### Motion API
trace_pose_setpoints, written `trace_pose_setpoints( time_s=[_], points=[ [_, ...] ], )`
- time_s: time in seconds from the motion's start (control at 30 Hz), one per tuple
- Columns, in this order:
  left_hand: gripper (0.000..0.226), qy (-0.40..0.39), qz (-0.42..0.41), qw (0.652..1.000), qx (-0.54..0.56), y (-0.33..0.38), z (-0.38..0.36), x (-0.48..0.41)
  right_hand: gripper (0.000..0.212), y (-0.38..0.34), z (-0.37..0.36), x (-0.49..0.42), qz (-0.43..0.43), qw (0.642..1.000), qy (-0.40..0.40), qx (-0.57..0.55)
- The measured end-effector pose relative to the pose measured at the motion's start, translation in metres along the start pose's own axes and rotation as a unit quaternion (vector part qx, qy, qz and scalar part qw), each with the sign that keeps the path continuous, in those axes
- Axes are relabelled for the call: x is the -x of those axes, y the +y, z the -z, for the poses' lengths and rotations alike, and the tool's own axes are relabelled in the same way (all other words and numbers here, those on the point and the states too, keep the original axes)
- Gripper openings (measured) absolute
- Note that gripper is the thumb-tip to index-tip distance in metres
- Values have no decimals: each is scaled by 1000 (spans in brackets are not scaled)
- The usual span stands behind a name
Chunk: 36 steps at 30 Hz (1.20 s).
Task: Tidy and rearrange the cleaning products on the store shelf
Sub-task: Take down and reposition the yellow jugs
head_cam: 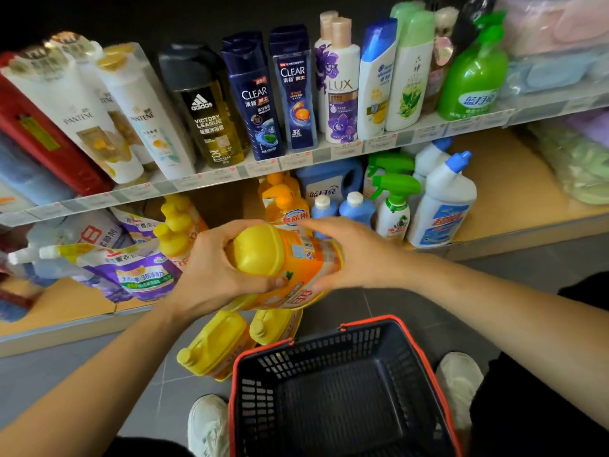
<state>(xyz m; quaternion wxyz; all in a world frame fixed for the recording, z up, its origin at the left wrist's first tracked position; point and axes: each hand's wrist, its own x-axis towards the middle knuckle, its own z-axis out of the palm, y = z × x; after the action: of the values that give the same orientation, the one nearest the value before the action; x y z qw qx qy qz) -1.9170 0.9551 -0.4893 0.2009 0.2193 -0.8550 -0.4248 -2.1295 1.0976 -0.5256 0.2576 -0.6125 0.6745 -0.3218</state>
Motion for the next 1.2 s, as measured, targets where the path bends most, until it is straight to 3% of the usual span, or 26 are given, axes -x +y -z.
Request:
trace_pose_setpoints(
  time_s=[0.23, 0.37, 0.47, 0.57, 0.73, 0.87, 1.0, 1.1, 1.2],
  points=[
    [84, -43, -23, 998, 28, 1, -7, 2, 98, -2, -13, 1, 0, 996, 7, -90],
    [77, -73, -23, 997, 33, -1, -10, 5, 100, 2, -17, 3, -18, 993, 14, -112],
    [59, -58, -119, 990, -38, -3, -10, 7, 96, 5, -17, 4, -23, 991, 14, -128],
    [39, -41, -234, 963, -128, -6, -12, 9, 91, 6, -18, 5, -31, 989, 25, -145],
    [42, -15, -288, 942, -170, -13, -17, 14, 94, 5, -19, 5, -29, 987, 44, -153],
    [54, -1, -230, 962, -146, -15, -16, 18, 89, 9, -17, 5, -29, 985, 49, -164],
    [61, -38, -71, 996, -22, -19, -11, 18, 81, 10, -12, 6, -32, 983, 61, -169],
    [55, -47, 18, 994, 92, -19, -8, 15, 81, 13, -9, 8, -33, 983, 65, -169],
    [45, -24, 53, 991, 122, -19, -6, 10, 83, 13, -8, 9, -29, 984, 64, -164]
  ],
)
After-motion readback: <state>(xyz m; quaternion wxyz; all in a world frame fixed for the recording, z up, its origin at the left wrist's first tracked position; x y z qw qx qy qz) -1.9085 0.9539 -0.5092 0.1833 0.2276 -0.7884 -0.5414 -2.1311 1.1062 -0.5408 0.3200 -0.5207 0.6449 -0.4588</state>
